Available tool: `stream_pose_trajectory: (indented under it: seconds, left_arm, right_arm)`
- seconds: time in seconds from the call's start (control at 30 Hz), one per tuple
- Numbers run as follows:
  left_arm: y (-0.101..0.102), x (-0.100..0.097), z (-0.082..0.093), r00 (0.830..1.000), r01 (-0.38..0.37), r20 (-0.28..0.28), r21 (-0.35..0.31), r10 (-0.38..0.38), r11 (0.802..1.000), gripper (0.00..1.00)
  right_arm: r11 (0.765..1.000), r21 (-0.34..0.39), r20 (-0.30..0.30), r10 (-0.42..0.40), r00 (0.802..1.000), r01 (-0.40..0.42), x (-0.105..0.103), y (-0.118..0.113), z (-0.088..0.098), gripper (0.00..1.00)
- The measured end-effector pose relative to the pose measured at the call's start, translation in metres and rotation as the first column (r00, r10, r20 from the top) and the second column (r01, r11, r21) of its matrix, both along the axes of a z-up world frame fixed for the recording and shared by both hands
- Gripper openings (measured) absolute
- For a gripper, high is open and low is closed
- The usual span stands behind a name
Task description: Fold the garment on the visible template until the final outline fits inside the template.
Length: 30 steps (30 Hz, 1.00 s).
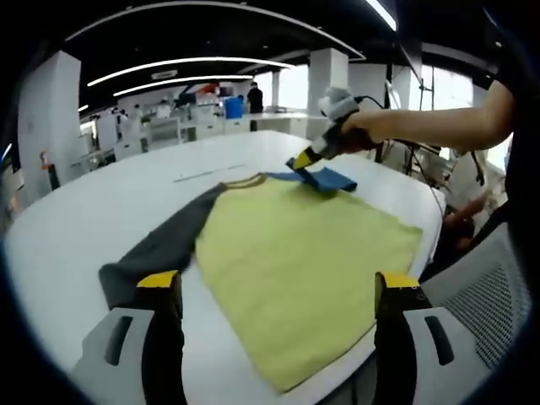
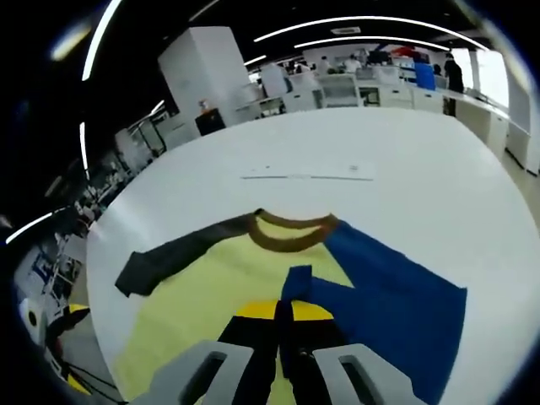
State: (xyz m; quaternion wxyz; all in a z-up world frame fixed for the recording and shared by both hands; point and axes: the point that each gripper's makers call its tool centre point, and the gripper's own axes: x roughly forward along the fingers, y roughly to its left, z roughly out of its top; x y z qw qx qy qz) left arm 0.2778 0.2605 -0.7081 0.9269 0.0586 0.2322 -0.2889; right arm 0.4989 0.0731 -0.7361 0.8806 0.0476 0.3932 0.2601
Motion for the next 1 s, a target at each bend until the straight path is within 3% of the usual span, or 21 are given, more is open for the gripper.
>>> stream_pose_trajectory:
  seconds: [1.0]
  left_arm:
    - [0.001,0.002,-0.01,1.0,0.012,-0.027,-0.011,-0.013,1.0,0.91]
  right_arm:
    - [0.993,0.001,0.005,0.12,0.993,-0.12,0.007,0.074,0.012,0.0]
